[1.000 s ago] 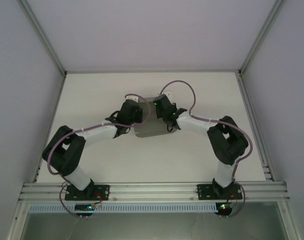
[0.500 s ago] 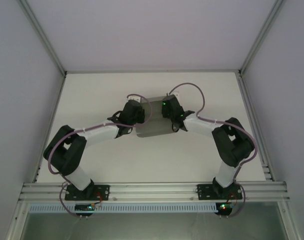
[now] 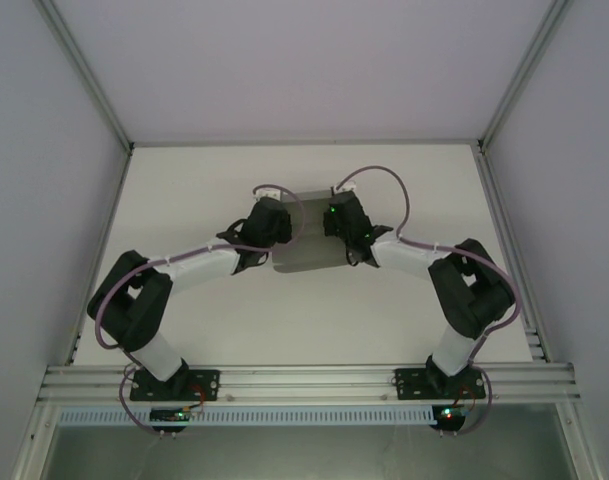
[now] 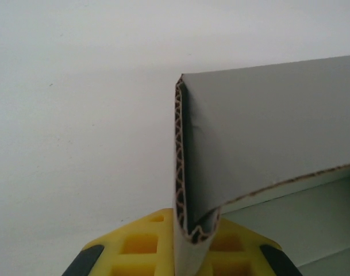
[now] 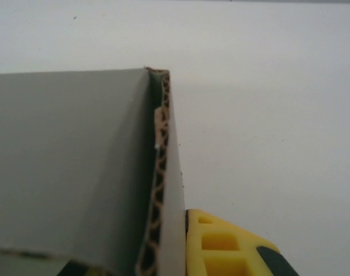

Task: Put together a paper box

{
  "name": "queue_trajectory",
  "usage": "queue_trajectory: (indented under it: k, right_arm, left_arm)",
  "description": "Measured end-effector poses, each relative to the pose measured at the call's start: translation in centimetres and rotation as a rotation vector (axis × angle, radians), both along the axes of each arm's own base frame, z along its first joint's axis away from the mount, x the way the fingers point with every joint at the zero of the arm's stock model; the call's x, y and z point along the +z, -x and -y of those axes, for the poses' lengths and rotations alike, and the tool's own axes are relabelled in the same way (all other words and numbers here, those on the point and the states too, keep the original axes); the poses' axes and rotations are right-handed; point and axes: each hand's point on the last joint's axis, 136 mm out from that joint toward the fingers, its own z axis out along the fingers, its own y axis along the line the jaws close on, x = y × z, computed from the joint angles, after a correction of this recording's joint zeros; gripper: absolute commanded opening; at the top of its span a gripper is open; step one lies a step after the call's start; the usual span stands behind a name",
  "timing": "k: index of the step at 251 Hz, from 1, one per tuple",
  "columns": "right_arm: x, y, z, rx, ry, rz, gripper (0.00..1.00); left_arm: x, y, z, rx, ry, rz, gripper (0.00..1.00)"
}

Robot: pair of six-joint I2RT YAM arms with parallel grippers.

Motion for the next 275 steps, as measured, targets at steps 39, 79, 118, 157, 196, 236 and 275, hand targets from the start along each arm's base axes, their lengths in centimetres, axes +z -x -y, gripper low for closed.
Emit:
queue_trajectory:
  k: [39,79,118,157,196,236,275]
  right_arm:
    - [0.5,0.0,0.2,-0.080,0.012,0.030,0.00]
    - [0.2,0.1,0.3,-0.114,0.013,0.018,0.00]
    - [-0.4,-0.2,0.3,-0.148,0.005,-0.018,0.00]
    - [-0.3,-0.4,0.0,-0.124,-0.002,0.020,0.19]
    - [-0.5,0.1,-0.4,0.016,-0.011,0.031,0.72]
    - [2.7,1.7,-2.2,0.225,-0.115,0.046,0.99]
    - [8.4,4.5,-3.5,0.353,-0.206,0.135,0.99]
  left_arm:
    - [0.1,-0.5,-0.4,0.121,0.024,-0.038,0.00]
    - [-0.5,-0.3,-0.7,0.182,0.045,-0.074,0.00]
    - [-0.9,-0.2,-0.6,0.197,0.047,-0.091,0.00]
    - [-0.5,-0.5,-0.2,0.146,0.013,-0.053,0.00]
    - [-1.5,-0.2,-1.2,0.106,-0.031,-0.047,0.00]
    - [-1.1,-0.9,-2.3,0.059,-0.075,-0.035,0.00]
    - [0.9,-1.0,-1.7,-0.102,-0.074,-0.009,0.00]
